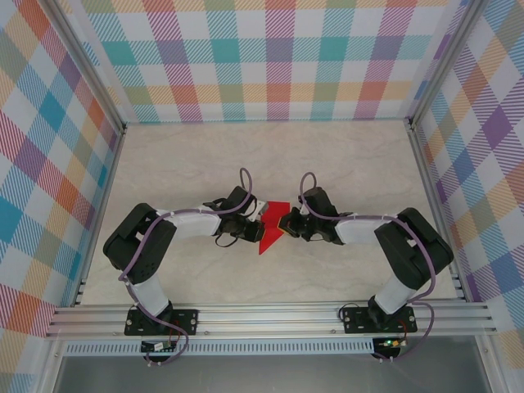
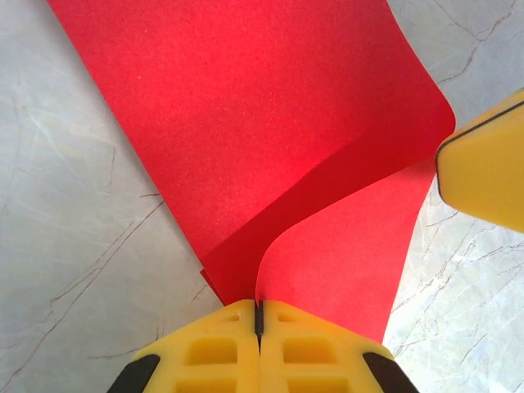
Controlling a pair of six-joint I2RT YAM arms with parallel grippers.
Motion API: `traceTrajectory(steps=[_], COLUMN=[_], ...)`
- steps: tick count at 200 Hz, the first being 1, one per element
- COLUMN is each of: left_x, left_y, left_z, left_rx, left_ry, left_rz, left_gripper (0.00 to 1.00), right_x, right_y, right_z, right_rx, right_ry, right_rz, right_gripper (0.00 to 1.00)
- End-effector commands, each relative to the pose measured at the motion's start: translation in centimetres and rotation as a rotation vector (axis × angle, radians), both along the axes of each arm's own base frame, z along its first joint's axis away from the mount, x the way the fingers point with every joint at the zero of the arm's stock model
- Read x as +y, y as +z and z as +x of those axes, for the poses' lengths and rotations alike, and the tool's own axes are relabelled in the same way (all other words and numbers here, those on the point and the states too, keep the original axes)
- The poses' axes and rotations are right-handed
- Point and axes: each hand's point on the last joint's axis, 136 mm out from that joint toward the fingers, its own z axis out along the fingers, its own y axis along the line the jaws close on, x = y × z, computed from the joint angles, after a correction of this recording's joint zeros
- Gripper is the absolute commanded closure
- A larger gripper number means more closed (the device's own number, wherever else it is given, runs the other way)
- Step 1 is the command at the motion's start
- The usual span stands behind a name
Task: Fold a paper plane with a square sheet of paper (pick it up from the middle)
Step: Third fold the triangle at the center of the table.
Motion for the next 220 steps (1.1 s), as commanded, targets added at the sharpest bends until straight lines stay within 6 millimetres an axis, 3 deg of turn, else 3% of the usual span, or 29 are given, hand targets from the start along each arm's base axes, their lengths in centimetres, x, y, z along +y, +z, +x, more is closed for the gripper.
traceTrajectory(steps=[1, 51, 98, 125, 168, 220], left_x=[1.7, 1.8, 2.1, 2.1, 2.1, 2.1], left_y=[-2.4, -2.4, -2.6, -2.5, -2.5, -2.7], left_z=[-1.3, -1.4, -1.5, -1.5, -1.5, -1.6], left_rx=[0.084, 0.088, 0.091, 0.089, 0.09, 0.094], left_ry=[0.018, 0.02, 0.024, 0.024, 0.026, 0.021], left_rz=[0.076, 0.084, 0.096, 0.094, 0.096, 0.101], left_gripper=[1.0, 1.0, 1.0, 1.0, 1.0, 1.0], right_x=[0.2, -0.9, -1.1, -1.8, -1.5, -2.9], right_y=[-0.9, -3.8, -0.3, 0.1, -0.9, -3.7], right_z=[-0.6, -0.5, 0.6, 1.3, 1.3, 1.5], right_rx=[0.017, 0.07, 0.006, -0.005, 0.018, 0.064], right_ry=[0.047, 0.016, 0.015, 0.01, 0.031, -0.009], right_rz=[-0.013, -0.08, -0.024, -0.016, -0.003, -0.109], right_gripper=[1.0, 1.0, 0.99, 0.98, 0.98, 0.99])
